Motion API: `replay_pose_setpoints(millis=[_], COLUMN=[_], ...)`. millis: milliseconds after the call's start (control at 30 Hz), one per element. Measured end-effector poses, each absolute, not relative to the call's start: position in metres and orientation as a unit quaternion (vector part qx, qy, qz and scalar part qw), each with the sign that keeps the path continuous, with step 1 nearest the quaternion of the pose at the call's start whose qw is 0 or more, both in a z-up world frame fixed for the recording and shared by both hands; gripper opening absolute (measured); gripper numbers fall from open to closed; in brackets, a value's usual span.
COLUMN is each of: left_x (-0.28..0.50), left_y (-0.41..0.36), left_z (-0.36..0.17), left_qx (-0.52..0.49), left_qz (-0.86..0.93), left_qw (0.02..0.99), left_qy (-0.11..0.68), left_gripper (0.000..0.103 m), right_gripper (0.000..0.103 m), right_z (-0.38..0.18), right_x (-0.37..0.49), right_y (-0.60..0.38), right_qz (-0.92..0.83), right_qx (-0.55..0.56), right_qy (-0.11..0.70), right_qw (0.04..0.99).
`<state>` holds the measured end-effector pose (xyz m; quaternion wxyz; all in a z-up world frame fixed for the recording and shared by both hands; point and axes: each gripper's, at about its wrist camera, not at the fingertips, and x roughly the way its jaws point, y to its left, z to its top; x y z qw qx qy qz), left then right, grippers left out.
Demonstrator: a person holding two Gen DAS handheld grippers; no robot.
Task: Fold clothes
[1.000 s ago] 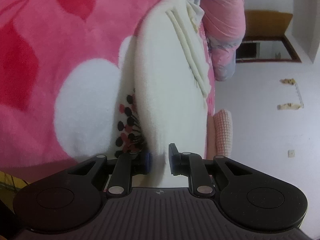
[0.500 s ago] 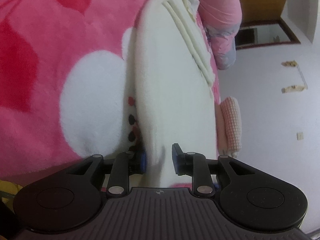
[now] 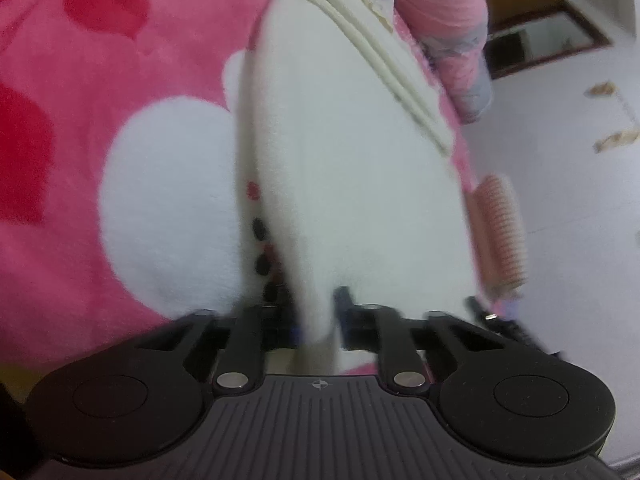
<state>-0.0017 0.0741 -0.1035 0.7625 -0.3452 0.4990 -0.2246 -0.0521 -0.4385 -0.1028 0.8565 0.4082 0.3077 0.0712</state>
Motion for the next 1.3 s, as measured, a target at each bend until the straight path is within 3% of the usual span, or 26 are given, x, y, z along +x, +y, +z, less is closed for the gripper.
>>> replay_pose_setpoints(millis=[400,833,1300], left_x=[-0.039,-0.045,-0.083], left_y=[0.104,0.092,0.108], left_z=[-0.064,-0.04,-0.03], left_qx=[-0.346,-0.331,-0.318], left_qz=[-0.241,-0.257,-0.261], left_qw=[0.799,0.816,0.809], left_qy=[0.428,0.398,0.42], left_gripper=[0.005,0.004,0.004], right_gripper=[0.008,0.008,0.008], right_z=[-0.063,-0.056,-0.037], right_x=[-0.087,-0.119,-0.191], right_y=[-0.426,-0.419,-0.403], right_qz=[0.083,0.104,0.114], right_qx=[0.415,0.421,0.437], right_qy=[0.206,0.191,0.213], right_qw=[0.882,0.881,0.866])
